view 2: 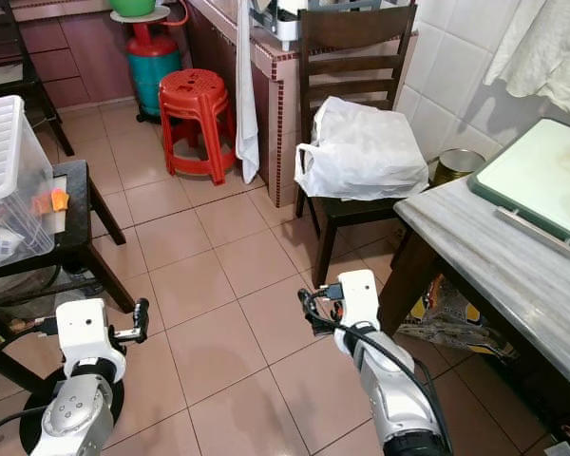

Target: Setting the table

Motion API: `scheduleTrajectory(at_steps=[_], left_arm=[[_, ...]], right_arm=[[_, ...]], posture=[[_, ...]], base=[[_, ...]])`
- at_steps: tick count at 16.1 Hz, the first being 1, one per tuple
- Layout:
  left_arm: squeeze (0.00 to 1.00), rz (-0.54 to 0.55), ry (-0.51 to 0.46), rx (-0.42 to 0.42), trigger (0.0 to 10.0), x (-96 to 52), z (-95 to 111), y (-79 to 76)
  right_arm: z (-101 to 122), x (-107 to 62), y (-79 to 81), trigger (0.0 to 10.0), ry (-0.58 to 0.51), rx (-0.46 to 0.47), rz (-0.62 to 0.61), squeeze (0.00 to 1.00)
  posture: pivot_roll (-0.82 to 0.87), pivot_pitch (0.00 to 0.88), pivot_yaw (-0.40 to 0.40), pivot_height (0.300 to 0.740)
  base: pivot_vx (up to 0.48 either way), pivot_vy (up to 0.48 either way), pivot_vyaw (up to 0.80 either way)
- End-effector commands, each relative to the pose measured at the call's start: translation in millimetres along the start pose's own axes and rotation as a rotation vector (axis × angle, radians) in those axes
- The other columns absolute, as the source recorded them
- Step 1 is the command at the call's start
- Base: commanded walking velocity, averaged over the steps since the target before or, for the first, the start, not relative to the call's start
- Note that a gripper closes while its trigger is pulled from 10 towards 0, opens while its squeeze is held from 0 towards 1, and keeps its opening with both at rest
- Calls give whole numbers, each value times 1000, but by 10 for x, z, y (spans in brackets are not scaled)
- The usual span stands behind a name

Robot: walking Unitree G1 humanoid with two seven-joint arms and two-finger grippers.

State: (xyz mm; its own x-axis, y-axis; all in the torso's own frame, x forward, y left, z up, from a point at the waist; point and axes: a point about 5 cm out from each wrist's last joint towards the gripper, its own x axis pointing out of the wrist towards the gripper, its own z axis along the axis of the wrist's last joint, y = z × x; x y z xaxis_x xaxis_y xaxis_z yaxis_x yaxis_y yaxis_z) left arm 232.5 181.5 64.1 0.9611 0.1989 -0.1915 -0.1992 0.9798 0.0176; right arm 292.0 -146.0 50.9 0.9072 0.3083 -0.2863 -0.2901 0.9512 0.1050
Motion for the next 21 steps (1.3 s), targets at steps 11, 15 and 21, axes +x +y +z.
scheduleTrajectory(at_steps=[11, 15, 21], left_arm=[[0, 34, 27, 15, 10000, -11, -13, 70], [0, 36, 28, 17, 10000, -6, -12, 78], [0, 34, 27, 26, 10000, -6, -2, 100]], right_arm=[[-4, -34, -55, 10000, 4, -24, -29, 0], [20, -26, -61, 10000, 1, 0, -19, 0], [53, -17, -55, 10000, -46, -37, -63, 0]], posture=[[-15, 98, 8, 740], [-15, 97, 10, 740], [-15, 90, 14, 740]], base=[[-205, 0, 0], [-298, 0, 0], [-299, 0, 0]])
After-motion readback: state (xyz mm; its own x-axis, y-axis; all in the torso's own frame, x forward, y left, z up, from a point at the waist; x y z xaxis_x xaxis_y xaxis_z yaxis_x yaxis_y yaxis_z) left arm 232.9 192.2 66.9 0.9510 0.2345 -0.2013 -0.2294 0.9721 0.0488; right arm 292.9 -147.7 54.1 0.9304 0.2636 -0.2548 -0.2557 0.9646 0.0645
